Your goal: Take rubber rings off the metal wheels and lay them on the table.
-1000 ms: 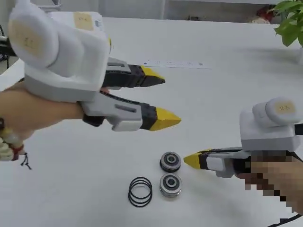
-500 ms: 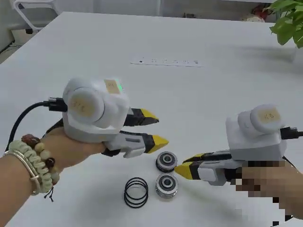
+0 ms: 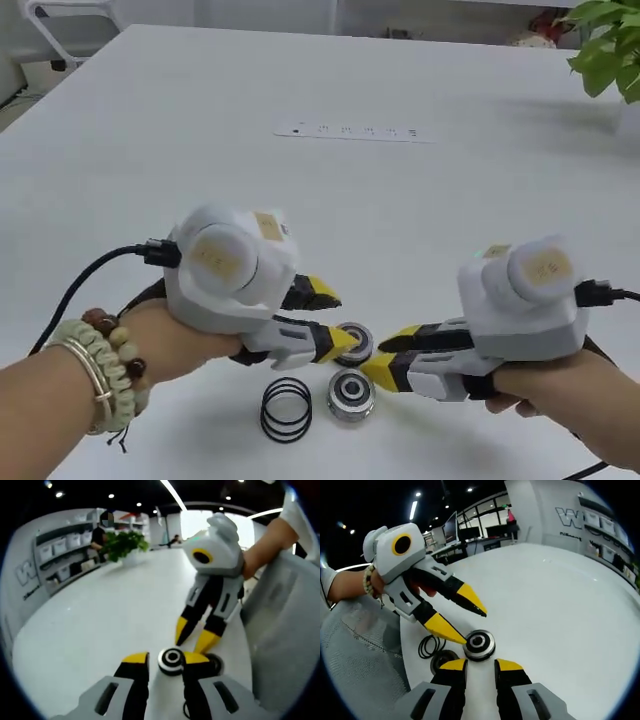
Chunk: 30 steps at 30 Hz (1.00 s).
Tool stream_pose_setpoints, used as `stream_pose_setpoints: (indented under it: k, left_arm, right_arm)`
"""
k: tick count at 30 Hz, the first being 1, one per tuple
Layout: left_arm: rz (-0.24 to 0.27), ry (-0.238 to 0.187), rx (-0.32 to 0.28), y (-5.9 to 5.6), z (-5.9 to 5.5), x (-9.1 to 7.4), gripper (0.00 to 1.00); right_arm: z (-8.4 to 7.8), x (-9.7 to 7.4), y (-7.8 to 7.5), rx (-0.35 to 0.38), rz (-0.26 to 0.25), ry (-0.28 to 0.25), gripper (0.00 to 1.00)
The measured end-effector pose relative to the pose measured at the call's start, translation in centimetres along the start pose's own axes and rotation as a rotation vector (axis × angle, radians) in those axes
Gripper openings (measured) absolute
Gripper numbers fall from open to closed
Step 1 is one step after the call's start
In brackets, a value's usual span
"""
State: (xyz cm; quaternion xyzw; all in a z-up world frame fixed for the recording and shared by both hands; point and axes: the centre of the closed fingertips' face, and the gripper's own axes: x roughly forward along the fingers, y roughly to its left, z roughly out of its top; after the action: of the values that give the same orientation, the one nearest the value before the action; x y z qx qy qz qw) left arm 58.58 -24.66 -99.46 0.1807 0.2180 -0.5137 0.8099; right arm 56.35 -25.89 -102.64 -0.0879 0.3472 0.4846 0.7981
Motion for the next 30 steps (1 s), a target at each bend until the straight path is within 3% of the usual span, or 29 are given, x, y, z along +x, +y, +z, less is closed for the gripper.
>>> stream_pose_setpoints:
  k: [8, 10, 11, 17, 18, 19, 24, 30]
  left_arm:
    - [-0.003, 0.001, -0.075, -0.2, -0.5, 0.5, 0.19]
    - [-0.015, 0.016, -0.068, -0.5, -0.9, 0.7, 0.18]
    - [-0.018, 0.002, -0.066, -0.7, -0.8, 0.7, 0.17]
    - [-0.029, 0.007, -0.064, -0.9, -0.9, 0.7, 0.14]
    - [-0.037, 0.050, -0.064, -1.3, -1.8, 0.6, 0.15]
    - [-0.025, 0.004, -0.036, -1.0, -1.1, 1.0, 0.14]
    - [-0.023, 0.013, -0.051, -0.9, -1.3, 1.0, 0.14]
    - [-0.022, 0.010, -0.064, -1.0, -1.1, 0.9, 0.14]
  right_arm:
    - [0.5, 0.1, -0.1, -0.023, -0.003, -0.026, 0.19]
    - [0.6, 0.1, -0.1, -0.023, -0.002, -0.029, 0.18]
    - [0.5, 0.1, -0.1, -0.023, -0.003, -0.028, 0.18]
    - [0.5, 0.2, 0.0, -0.054, -0.006, -0.022, 0.17]
    - [0.5, 0.2, 0.0, -0.058, -0.006, -0.022, 0.17]
    - [0.3, 0.3, 0.0, -0.073, -0.008, -0.017, 0.16]
    - [0.1, 0.1, -0.3, -0.154, -0.025, 0.006, 0.05]
    - [0.1, 0.2, -0.6, -0.164, -0.039, 0.011, 0.01]
